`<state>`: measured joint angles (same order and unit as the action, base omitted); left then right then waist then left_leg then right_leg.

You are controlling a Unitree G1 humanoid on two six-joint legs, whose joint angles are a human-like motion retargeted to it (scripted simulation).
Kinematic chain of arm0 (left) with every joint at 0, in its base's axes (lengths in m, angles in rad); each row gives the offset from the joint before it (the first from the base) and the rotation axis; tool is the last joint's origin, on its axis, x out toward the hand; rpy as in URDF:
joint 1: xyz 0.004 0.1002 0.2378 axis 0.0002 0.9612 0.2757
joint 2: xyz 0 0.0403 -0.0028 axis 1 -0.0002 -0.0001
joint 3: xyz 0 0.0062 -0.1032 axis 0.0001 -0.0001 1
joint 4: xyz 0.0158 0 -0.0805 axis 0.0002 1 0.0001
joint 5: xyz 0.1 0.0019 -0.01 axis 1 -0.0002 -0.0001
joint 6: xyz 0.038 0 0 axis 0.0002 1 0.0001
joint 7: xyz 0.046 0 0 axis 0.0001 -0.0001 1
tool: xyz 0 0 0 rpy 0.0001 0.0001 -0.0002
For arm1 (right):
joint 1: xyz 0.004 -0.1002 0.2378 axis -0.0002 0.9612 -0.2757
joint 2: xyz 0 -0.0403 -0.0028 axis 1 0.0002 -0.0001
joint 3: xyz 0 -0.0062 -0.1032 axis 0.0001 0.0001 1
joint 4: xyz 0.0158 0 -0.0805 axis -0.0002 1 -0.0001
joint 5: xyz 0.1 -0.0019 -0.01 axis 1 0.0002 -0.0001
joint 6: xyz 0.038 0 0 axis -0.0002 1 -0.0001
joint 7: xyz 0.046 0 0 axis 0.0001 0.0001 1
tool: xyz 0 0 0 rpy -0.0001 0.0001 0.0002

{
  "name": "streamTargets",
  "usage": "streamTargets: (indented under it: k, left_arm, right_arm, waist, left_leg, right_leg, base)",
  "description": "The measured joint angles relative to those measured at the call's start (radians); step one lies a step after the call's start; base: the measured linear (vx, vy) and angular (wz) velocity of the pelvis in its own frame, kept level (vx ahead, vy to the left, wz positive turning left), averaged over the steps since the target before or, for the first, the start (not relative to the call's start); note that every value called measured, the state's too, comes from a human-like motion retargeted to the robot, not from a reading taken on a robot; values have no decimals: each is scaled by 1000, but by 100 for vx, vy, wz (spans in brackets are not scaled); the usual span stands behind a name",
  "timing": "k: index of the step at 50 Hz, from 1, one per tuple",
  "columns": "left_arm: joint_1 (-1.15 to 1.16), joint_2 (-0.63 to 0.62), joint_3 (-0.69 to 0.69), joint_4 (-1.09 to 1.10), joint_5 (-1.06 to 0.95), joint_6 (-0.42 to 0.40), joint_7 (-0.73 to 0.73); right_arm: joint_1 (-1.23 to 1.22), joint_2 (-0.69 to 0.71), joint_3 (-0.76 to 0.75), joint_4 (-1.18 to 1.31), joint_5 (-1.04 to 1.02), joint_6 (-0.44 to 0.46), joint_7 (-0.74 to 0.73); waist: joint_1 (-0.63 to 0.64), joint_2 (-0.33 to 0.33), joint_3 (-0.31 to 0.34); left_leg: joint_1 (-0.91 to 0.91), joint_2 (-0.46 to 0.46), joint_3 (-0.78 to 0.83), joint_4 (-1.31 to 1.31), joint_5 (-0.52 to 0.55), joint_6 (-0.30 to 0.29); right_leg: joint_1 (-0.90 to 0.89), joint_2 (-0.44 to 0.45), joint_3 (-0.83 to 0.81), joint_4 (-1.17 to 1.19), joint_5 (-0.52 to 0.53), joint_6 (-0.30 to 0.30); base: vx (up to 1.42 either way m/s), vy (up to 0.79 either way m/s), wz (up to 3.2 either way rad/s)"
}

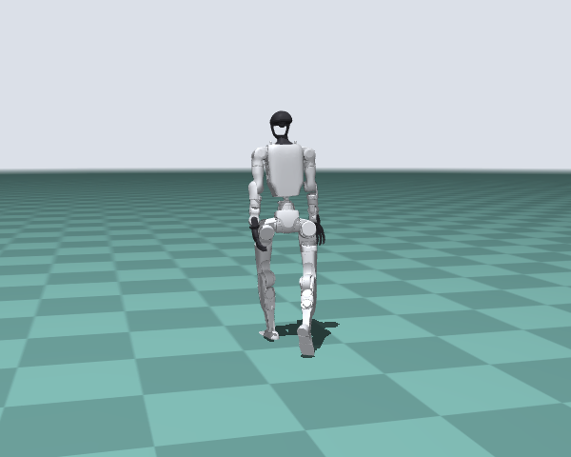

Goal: Walk run

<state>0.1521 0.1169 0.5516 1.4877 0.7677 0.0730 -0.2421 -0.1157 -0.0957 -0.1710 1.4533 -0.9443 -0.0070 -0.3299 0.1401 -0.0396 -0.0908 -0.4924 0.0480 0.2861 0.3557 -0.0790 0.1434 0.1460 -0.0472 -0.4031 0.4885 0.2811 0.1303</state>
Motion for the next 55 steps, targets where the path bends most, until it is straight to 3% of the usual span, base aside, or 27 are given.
streamTargets:
  k: [2,4,7,8,10,17,20,22,23,25,27,30,31,34,36,40,42,45,50,53,55]
  left_arm:
    - [-28,16,-31,-27,-24,-13,-2]
    - [-66,40,-63,-54,-43,-27,20]
    - [-137,90,-118,-89,-43,-40,72]
    - [-164,108,-133,-103,-33,-46,79]
    - [-218,147,-180,-133,-13,-61,75]
    - [-356,222,-230,-286,-25,-137,45]
    - [-372,214,-235,-332,-49,-174,63]
    - [-353,192,-234,-346,-62,-190,80]
    - [-332,178,-230,-346,-63,-194,85]
    - [-278,154,-213,-335,-52,-190,86]
    - [-216,116,-182,-298,-13,-177,100]
    - [-136,61,-134,-204,51,-164,135]
    - [-116,63,-140,-171,60,-172,149]
    - [-62,66,-151,-112,102,-198,203]
    - [-24,56,-134,-98,125,-217,233]
    - [56,38,-101,-69,104,-264,235]
    - [85,36,-85,-45,96,-262,226]
    - [98,38,-68,13,85,-241,241]
    - [96,40,-20,78,45,-233,303]
    - [96,34,26,61,28,-218,279]
    - [91,22,63,35,26,-196,243]
  right_arm:
    - [16,-10,-11,35,11,14,-1]
    - [32,-12,-21,53,5,21,-4]
    - [69,-16,-39,62,9,19,-20]
    - [83,-18,-45,64,14,18,-27]
    - [121,-13,-80,63,19,17,-43]
    - [209,3,-143,104,20,30,-27]
    - [225,1,-165,130,17,28,4]
    - [221,-10,-188,155,6,41,21]
    - [218,-16,-198,167,0,53,27]
    - [213,-26,-202,189,1,72,40]
    - [198,-28,-219,202,5,82,56]
    - [181,-30,-211,188,37,74,54]
    - [174,-28,-200,180,55,70,50]
    - [131,-27,-187,162,78,80,22]
    - [91,-28,-173,150,69,99,0]
    - [15,-51,-113,106,40,91,-6]
    - [-16,-63,-97,65,15,75,5]
    - [-56,-77,-89,-7,-12,58,8]
    - [-90,-77,-71,-74,-10,33,0]
    - [-58,-53,-68,-77,-22,10,16]
    - [-12,-45,-72,-66,-38,-20,32]
  waist:
    - [-6,34,15]
    - [-37,56,35]
    - [-108,52,57]
    - [-99,32,59]
    - [-200,46,67]
    - [-278,-16,70]
    - [-283,-11,49]
    - [-283,-2,33]
    - [-288,-4,23]
    - [-301,-7,13]
    - [-322,7,12]
    - [-307,-44,1]
    - [-305,-66,3]
    - [-260,-122,20]
    - [-213,-124,33]
    - [-129,-90,38]
    - [-102,-69,43]
    - [-48,-35,65]
    - [9,-56,56]
    - [8,-39,29]
    - [18,-32,16]
  left_leg:
    - [89,36,15,-35,-23,-11]
    - [171,38,19,-74,-43,-22]
    - [288,-13,2,-176,-40,-38]
    - [324,-41,26,-211,-43,-37]
    - [372,-71,-78,-250,-41,-42]
    - [567,-158,-129,-329,-129,-77]
    - [610,-154,-153,-318,-161,-106]
    - [632,-158,-191,-291,-142,-143]
    - [648,-167,-200,-275,-111,-165]
    - [686,-178,-189,-242,-11,-208]
    - [694,-140,-102,-155,182,-228]
    - [640,-144,51,78,455,-218]
    - [605,-130,79,184,462,-205]
    - [453,-52,158,473,314,-148]
    - [328,-11,165,561,232,-149]
    - [92,-3,125,476,115,-183]
    - [8,15,133,346,72,-146]
    - [-75,-3,78,61,70,-116]
    - [-166,-47,-47,-202,42,-86]
    - [-138,-29,-2,-120,108,-60]
    - [-109,6,-36,-72,135,-79]
  right_leg:
    - [-67,-19,-36,186,13,-60]
    - [-164,-62,-63,347,-106,-109]
    - [-344,-96,-51,450,-204,-102]
    - [-404,-91,-10,432,-232,-106]
    - [-499,-132,-101,391,-301,-123]
    - [-704,-107,-33,-254,-389,-213]
    - [-751,-83,-54,-380,-432,-192]
    - [-764,-82,-55,-318,-369,-285]
    - [-759,-96,-82,-282,-318,-298]
    - [-737,-114,-60,-216,-267,-286]
    - [-709,-141,-56,-131,-312,-294]
    - [-590,-179,-10,-140,-407,-284]
    - [-544,-203,-23,-153,-425,-273]
    - [-421,-230,-45,-201,-471,-244]
    - [-347,-194,-52,-264,-480,-232]
    - [-227,-92,-44,-385,-498,-214]
    - [-165,-47,-50,-425,-516,-201]
    - [-70,17,-42,-463,-554,-180]
    - [20,8,4,-439,-595,-106]
    - [70,24,43,-384,-519,-28]
    - [91,32,70,-316,-387,0]
  base:
    - [109,9,-40]
    - [84,7,-26]
    - [68,3,33]
    - [82,3,51]
    - [92,0,169]
    - [82,-13,77]
    - [106,-22,39]
    - [95,-15,29]
    - [114,-20,26]
    - [127,-23,26]
    - [113,-11,46]
    - [115,-15,-1]
    - [109,-21,15]
    - [88,-17,27]
    - [82,-11,-31]
    - [86,-8,-54]
    - [71,-6,-27]
    - [87,-1,-44]
    - [99,4,-55]
    - [130,17,-37]
    - [130,16,-46]
